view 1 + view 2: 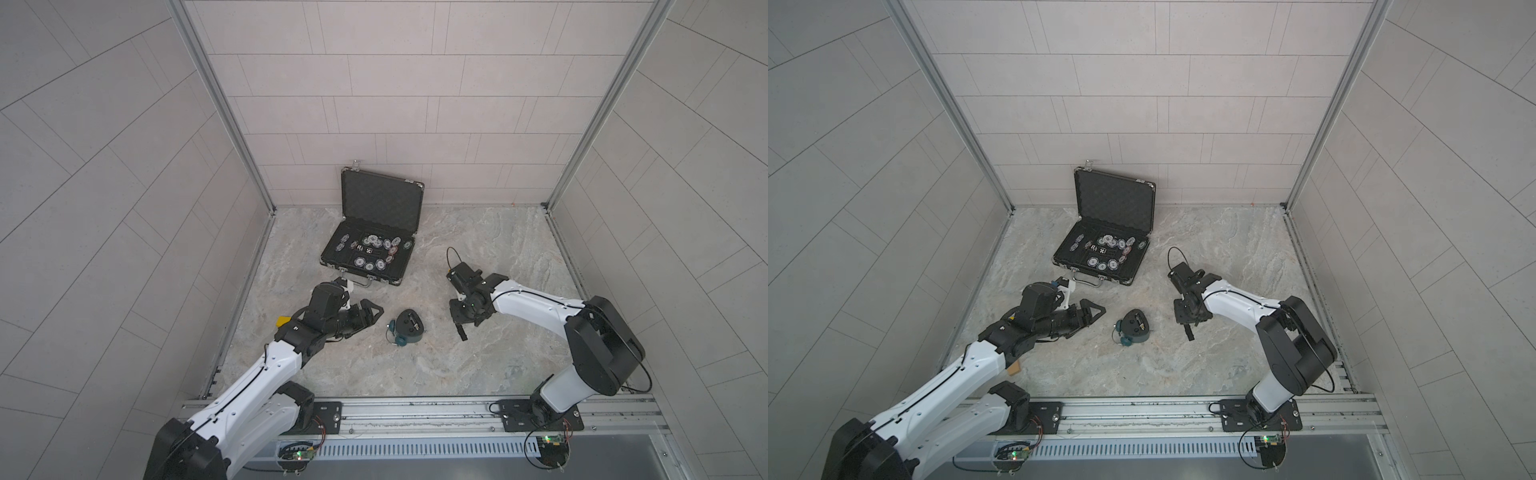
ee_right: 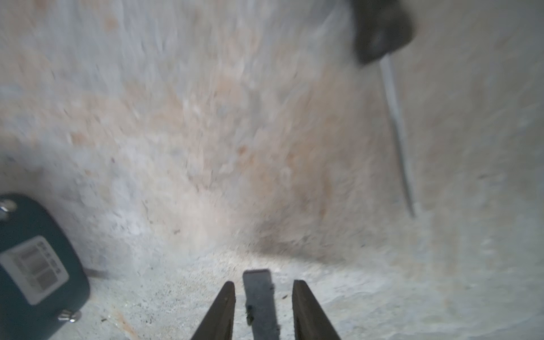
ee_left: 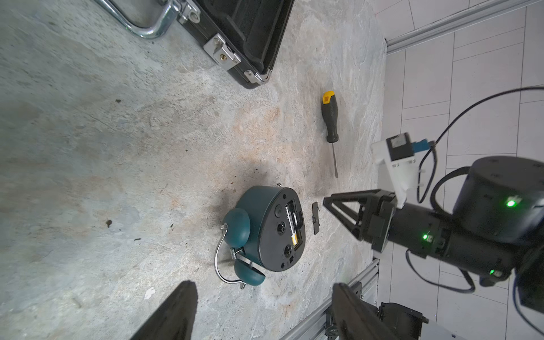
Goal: Remove the battery from the alarm
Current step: Pick up the screwdriver from the center of the board.
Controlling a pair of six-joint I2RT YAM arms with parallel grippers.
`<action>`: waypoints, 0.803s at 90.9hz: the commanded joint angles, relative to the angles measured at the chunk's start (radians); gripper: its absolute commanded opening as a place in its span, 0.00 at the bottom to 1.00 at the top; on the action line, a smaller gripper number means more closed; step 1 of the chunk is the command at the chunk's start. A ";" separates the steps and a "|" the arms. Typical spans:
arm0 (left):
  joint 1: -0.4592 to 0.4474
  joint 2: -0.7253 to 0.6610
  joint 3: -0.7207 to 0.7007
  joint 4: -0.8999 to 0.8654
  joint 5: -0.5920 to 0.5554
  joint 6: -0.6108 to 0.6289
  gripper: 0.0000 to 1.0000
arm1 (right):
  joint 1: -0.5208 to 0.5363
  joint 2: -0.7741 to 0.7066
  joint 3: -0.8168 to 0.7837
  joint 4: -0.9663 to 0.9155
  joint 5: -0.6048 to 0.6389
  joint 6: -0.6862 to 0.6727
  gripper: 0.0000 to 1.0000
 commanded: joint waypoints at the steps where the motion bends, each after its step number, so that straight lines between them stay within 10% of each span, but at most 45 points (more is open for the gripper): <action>1: -0.004 -0.016 0.021 -0.031 -0.003 0.028 0.74 | -0.113 0.024 0.109 0.031 -0.028 -0.150 0.38; 28: -0.004 -0.028 0.056 -0.074 0.004 0.072 0.74 | -0.179 0.378 0.462 -0.102 -0.090 -0.397 0.55; 73: -0.004 -0.025 0.061 0.017 0.116 0.087 0.73 | -0.173 0.562 0.608 -0.167 -0.060 -0.455 0.41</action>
